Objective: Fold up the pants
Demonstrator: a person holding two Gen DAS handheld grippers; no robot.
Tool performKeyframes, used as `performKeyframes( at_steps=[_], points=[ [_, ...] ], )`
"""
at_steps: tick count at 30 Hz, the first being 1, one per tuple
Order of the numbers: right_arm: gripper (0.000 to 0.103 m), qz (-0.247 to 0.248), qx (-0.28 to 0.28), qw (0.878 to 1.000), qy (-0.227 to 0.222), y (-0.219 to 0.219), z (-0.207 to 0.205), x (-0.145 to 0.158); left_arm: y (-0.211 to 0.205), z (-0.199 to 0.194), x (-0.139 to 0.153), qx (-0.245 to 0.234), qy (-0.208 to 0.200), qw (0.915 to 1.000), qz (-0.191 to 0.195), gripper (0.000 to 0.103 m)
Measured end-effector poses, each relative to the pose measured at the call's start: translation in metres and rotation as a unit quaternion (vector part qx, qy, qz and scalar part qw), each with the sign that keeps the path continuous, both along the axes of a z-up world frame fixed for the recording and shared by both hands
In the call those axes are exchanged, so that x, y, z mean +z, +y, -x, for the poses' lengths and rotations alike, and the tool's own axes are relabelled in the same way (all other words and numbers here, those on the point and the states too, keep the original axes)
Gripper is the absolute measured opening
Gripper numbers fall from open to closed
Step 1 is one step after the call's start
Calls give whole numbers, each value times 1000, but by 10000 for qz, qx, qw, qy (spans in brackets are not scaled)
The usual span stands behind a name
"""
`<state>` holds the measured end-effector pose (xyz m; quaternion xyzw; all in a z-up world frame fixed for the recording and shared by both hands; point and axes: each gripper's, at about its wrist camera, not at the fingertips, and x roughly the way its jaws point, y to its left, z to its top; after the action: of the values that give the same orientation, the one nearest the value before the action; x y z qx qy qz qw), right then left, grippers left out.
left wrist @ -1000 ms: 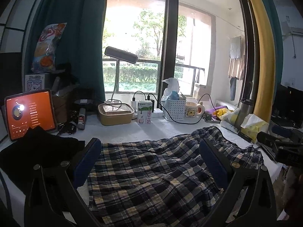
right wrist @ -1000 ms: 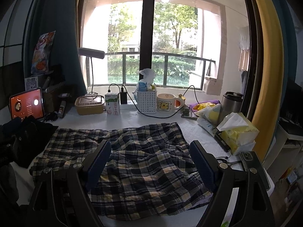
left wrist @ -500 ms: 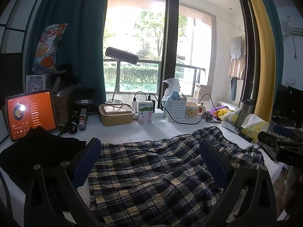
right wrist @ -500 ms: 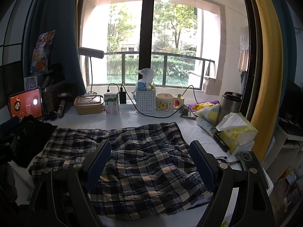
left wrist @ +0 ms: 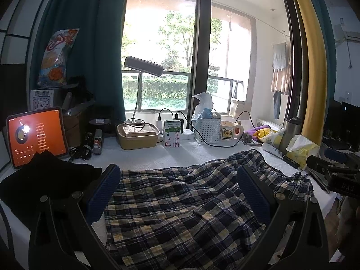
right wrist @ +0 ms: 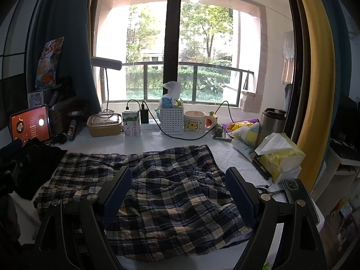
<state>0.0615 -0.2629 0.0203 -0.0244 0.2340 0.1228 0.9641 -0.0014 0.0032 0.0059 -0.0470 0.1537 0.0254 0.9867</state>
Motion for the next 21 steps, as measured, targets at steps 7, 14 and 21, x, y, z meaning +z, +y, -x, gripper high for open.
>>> performKeyframes(
  at_steps=[7, 14, 21],
  points=[
    [87, 5, 3, 10000, -1, 0, 0, 0, -1, 0, 0, -5, -13, 10000, 5, 102],
    [87, -15, -3, 10000, 21, -2, -1, -1, -2, 1, 0, -3, -50, 10000, -12, 102],
    [87, 2, 8, 10000, 55, -4, -3, -2, -4, 0, 3, -12, -31, 9999, -123, 102]
  ],
)
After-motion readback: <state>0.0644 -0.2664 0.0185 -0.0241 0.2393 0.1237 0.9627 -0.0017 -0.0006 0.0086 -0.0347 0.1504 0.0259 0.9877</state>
